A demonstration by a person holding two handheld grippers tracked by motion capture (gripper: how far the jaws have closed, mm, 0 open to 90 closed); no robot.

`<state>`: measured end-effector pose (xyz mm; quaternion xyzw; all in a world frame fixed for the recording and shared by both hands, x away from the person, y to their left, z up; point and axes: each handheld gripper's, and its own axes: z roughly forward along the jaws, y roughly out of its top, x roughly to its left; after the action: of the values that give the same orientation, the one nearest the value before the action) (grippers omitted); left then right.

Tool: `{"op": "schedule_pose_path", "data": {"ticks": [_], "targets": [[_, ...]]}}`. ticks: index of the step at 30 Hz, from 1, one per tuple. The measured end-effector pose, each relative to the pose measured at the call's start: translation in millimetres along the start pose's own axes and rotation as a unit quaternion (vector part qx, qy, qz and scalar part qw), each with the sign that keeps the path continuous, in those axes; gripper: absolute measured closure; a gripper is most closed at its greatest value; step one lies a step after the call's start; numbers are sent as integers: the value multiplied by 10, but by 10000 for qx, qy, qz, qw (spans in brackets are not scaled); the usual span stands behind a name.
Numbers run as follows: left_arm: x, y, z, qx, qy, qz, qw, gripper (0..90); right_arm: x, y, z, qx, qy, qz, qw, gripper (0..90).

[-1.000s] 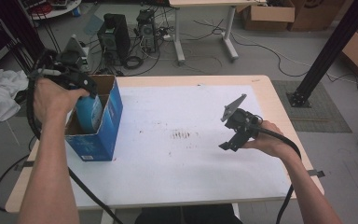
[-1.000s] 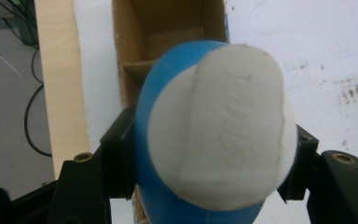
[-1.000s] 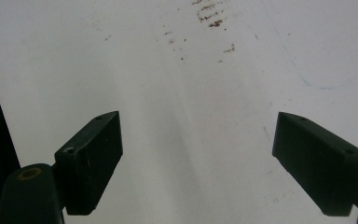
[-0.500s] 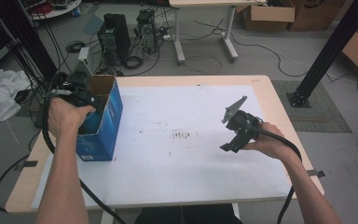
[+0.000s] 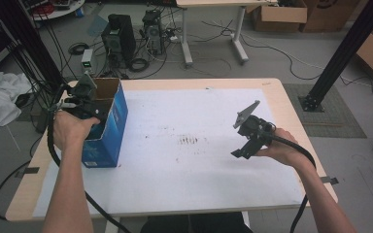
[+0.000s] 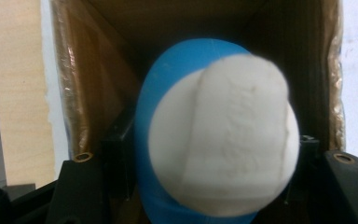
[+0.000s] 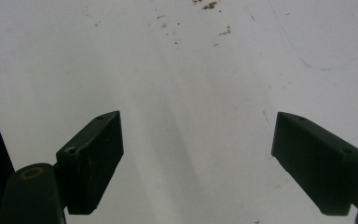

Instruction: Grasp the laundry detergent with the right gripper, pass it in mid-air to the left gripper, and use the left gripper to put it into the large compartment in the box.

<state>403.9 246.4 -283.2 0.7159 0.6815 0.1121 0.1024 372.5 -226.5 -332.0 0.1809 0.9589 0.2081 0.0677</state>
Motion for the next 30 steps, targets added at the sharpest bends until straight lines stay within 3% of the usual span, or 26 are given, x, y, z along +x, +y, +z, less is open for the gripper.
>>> {"op": "schedule_pose_path", "data": {"ticks": [11,25,30], "targets": [[43,-6,7,41,-90,-61,9999,376,22,31,31,-6,-2,4,10000,165],[-6,-2,19,70,61,-34,10000,364,25,11,31,-5,-39,26,10000,165],[-15,1,32,115,27,-8,9999,341,22,2,39,7,-28,43,10000,164]]}}
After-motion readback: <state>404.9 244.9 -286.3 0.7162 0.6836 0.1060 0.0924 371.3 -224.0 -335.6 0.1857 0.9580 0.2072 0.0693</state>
